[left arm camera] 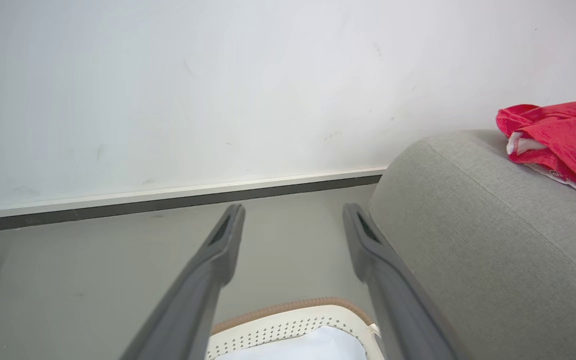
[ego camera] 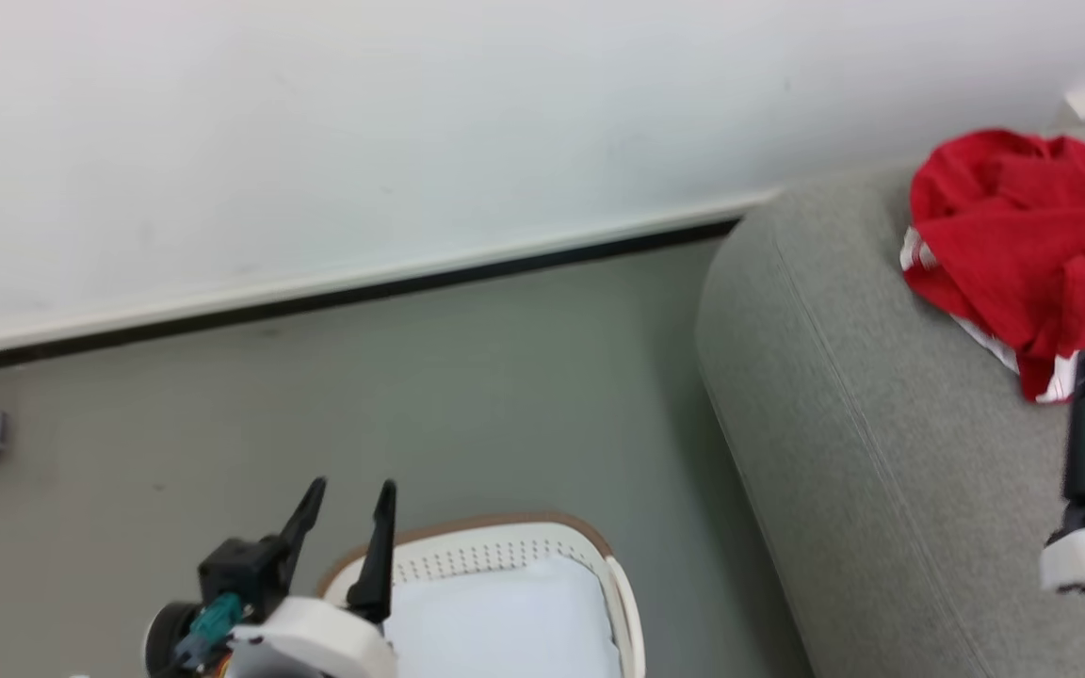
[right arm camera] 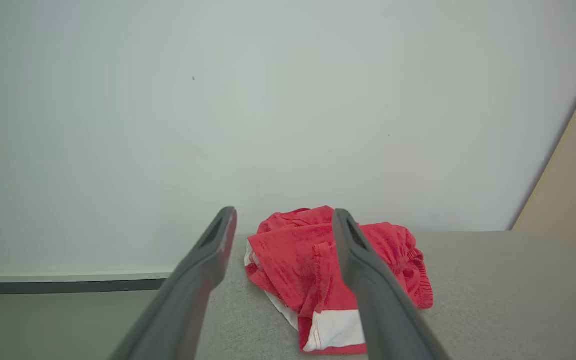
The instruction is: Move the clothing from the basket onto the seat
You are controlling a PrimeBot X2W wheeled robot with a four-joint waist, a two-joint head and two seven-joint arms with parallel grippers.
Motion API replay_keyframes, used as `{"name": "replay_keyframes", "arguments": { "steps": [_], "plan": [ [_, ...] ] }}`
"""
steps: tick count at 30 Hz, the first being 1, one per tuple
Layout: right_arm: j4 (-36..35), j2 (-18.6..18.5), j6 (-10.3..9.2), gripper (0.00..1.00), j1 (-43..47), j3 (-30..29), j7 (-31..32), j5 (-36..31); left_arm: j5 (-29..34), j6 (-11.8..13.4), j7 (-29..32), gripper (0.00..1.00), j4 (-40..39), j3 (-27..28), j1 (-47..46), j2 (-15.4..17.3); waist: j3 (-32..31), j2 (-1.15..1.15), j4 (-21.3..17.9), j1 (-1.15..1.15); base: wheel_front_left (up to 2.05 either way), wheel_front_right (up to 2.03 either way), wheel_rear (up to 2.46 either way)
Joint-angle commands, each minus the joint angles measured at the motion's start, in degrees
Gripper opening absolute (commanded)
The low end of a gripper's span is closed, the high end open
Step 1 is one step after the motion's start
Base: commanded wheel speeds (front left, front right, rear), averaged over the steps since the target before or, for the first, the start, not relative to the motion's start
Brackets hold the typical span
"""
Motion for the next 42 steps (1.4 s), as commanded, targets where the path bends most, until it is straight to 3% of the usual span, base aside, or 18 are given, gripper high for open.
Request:
{"name": "replay_keyframes", "arguments": {
  "steps": [1,11,21,31,42],
  "plan": [
    [-0.78,0.53,-0.15,1.00,2.23,1.13,0.06,0.41,-1.06,0.47,-0.84,1.00,0.48,0.85,1.78,0.00,-4.25,0.00,2.98,0.03,0.00,0.00,0.00],
    [-0.83,3.75,-0.15,1.00,11.75,7.93,0.04,-0.04,0.67,0.58,-1.85,1.00,-0.53,5.79,8.55,-1.21,-8.84,0.00,6.26,0.03,0.00,0.00,0.00],
    [0.41,4.79,-0.15,1.00,17.69,11.73,0.04,2.94,5.92,-2.04,-1.85,1.00,-4.43,13.40,15.07,-5.46,-10.76,0.00,6.38,0.03,0.00,0.00,0.00],
    [1.55,4.81,-0.15,1.00,17.96,11.39,0.04,2.68,9.86,-5.45,-1.86,1.00,-3.87,19.10,16.74,-8.47,-11.02,0.00,6.69,0.03,0.00,0.00,0.00],
    [2.35,4.81,-0.15,1.00,16.81,11.23,0.04,2.18,11.80,-7.59,-1.86,1.00,-2.36,21.19,16.33,-9.92,-10.76,0.00,7.11,0.03,0.00,0.00,0.00]
  ]
}}
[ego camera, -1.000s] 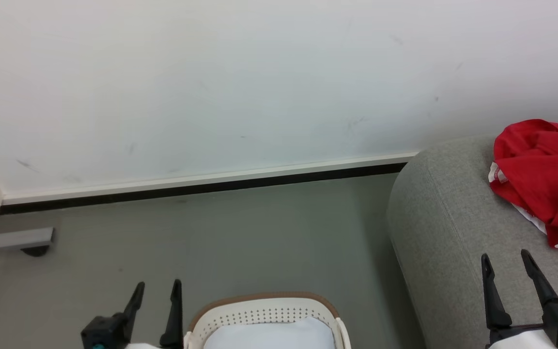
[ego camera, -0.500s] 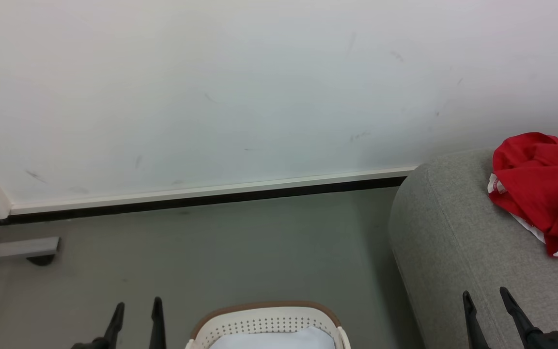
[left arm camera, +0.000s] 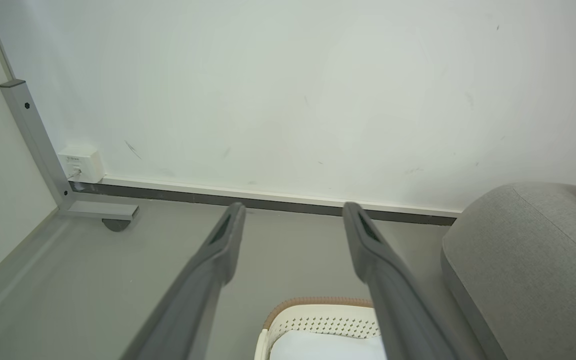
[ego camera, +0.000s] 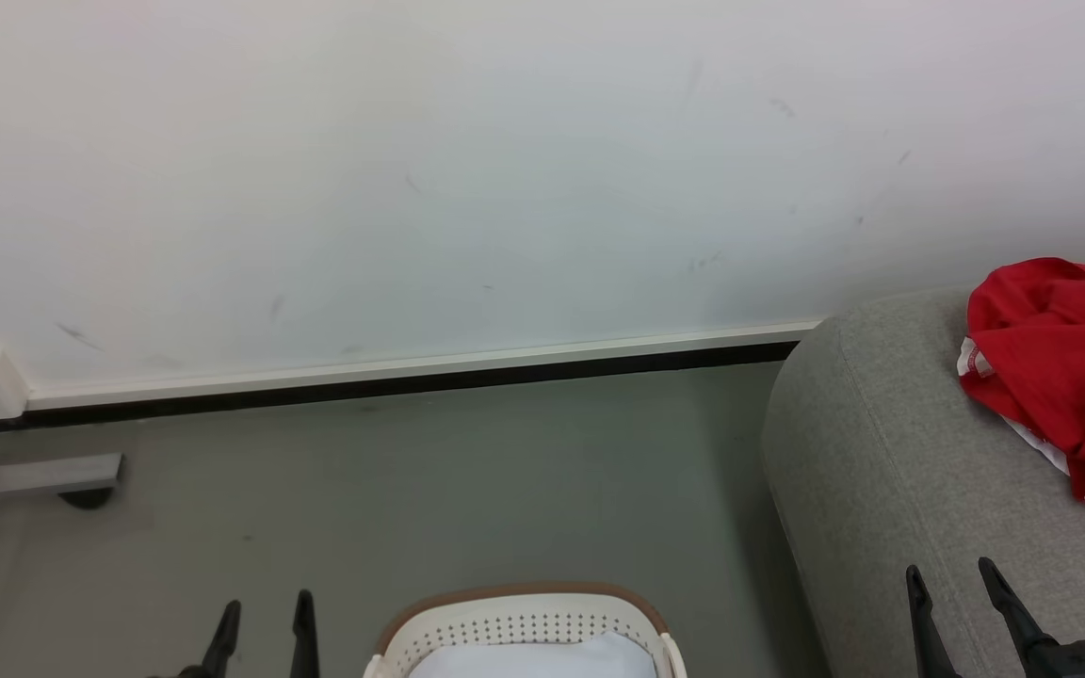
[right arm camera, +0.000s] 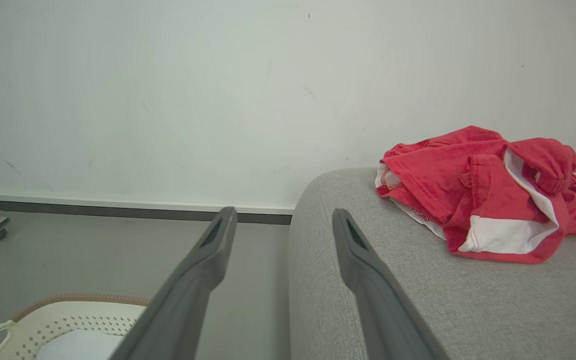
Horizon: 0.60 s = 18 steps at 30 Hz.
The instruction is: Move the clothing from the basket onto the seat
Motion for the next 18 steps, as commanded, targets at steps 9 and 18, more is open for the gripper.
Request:
{"name": "replay_keyframes", "arguments": {
  "steps": [9,18],
  "plan": [
    [0.70,0.03,0.01,0.00,-0.40,0.39,0.03,-0.10,0.42,-0.99,0.06,0.00,1.34,0.98,-0.29,-0.53,0.35,0.00,-0.03,0.00,0.00,0.00,0.00],
    [1.71,0.15,0.00,0.00,-0.78,-0.73,2.75,8.40,-7.36,-1.71,2.66,0.00,2.74,2.11,-1.24,-0.75,0.47,0.00,0.08,0.01,0.00,0.00,0.00]
  ]
}}
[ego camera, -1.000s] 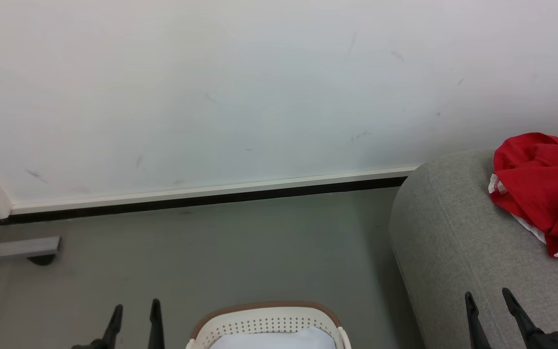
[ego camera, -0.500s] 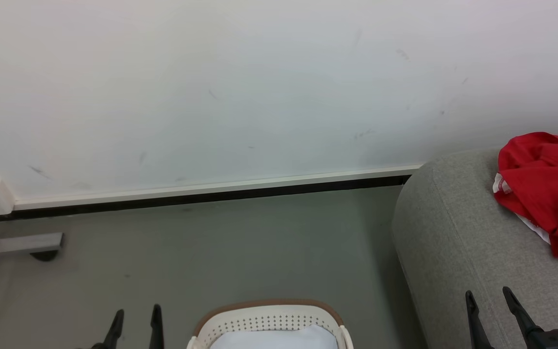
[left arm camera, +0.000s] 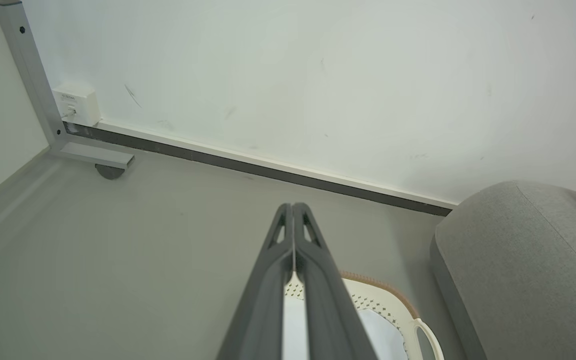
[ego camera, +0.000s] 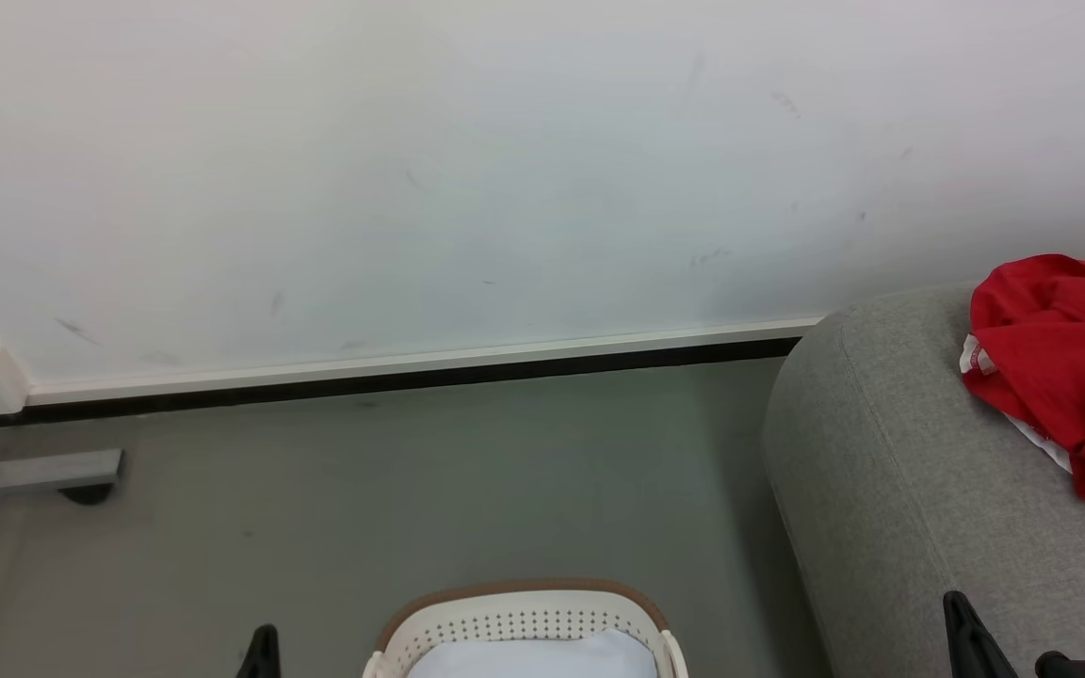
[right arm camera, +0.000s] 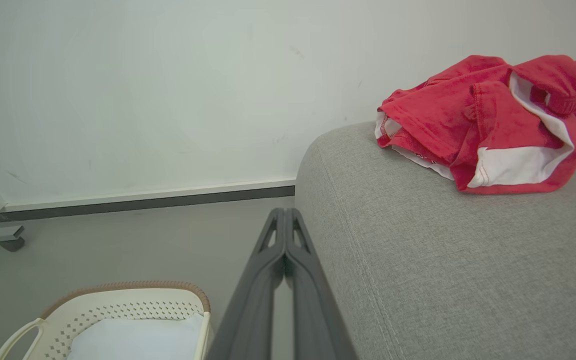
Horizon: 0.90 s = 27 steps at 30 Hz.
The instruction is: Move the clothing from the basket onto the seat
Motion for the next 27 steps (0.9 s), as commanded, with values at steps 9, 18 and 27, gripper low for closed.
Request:
{"name": "replay_keyframes", "arguments": {
  "steps": [9,18,27],
  "plan": [
    [-2.35,-0.45,-0.02,0.00,-1.75,-0.45,2.27,12.05,-11.03,-1.02,2.45,0.00,-1.28,0.98,-2.34,0.26,0.15,0.00,0.14,0.00,0.00,0.00,0.00],
    [-3.27,-0.49,-0.03,0.00,-2.26,-0.85,4.37,21.26,-19.46,-1.81,4.55,0.00,-1.63,1.64,-3.32,0.31,0.29,0.00,0.27,0.00,0.00,0.00,0.00],
    [-3.94,-0.53,-0.04,0.00,-2.89,-1.29,6.37,29.56,-27.07,-2.51,6.56,0.00,-1.84,2.33,-4.28,0.35,0.43,0.00,0.39,0.00,0.00,0.00,0.00]
  ]
}}
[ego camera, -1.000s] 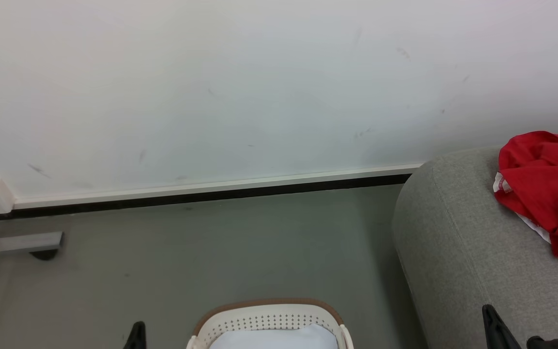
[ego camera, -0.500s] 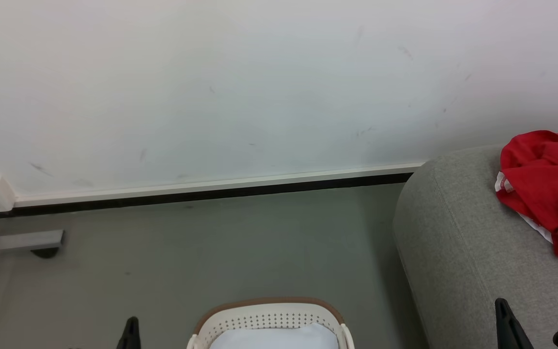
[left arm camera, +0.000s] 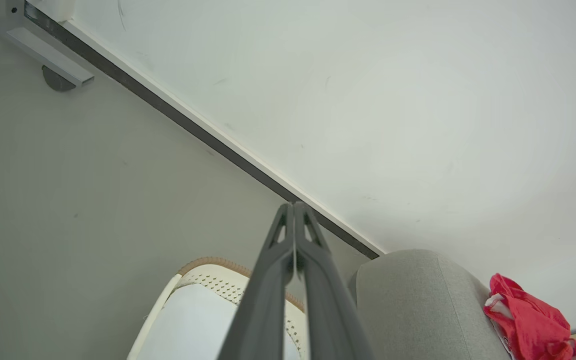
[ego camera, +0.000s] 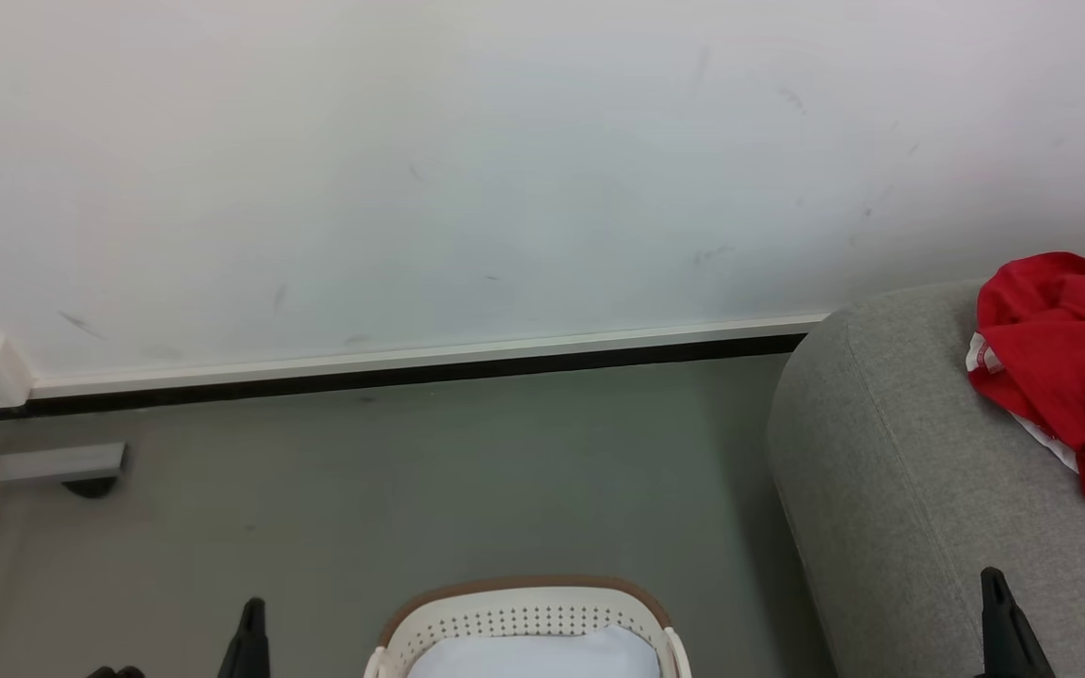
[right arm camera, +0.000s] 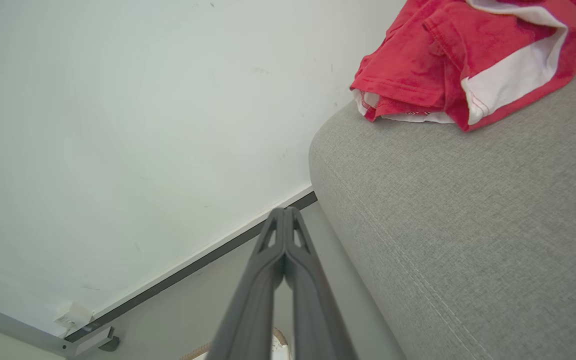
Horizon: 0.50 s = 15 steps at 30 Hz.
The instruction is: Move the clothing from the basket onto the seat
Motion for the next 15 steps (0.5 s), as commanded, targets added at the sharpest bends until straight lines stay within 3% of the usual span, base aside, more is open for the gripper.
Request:
{"name": "replay_keyframes", "arguments": {
  "steps": [1,15],
  "plan": [
    [-1.03,-0.53,-0.04,0.00,-1.82,-0.30,0.53,2.50,-2.52,-0.34,0.57,0.00,-0.98,0.47,-1.62,0.35,0.02,0.00,0.02,0.00,0.00,0.00,0.00],
    [-1.97,-0.59,-0.06,0.00,-2.62,-0.96,3.33,13.75,-12.87,-1.31,3.33,0.00,-1.22,1.40,-2.88,0.41,0.24,0.00,0.22,0.00,0.00,0.00,0.00]
  ]
}}
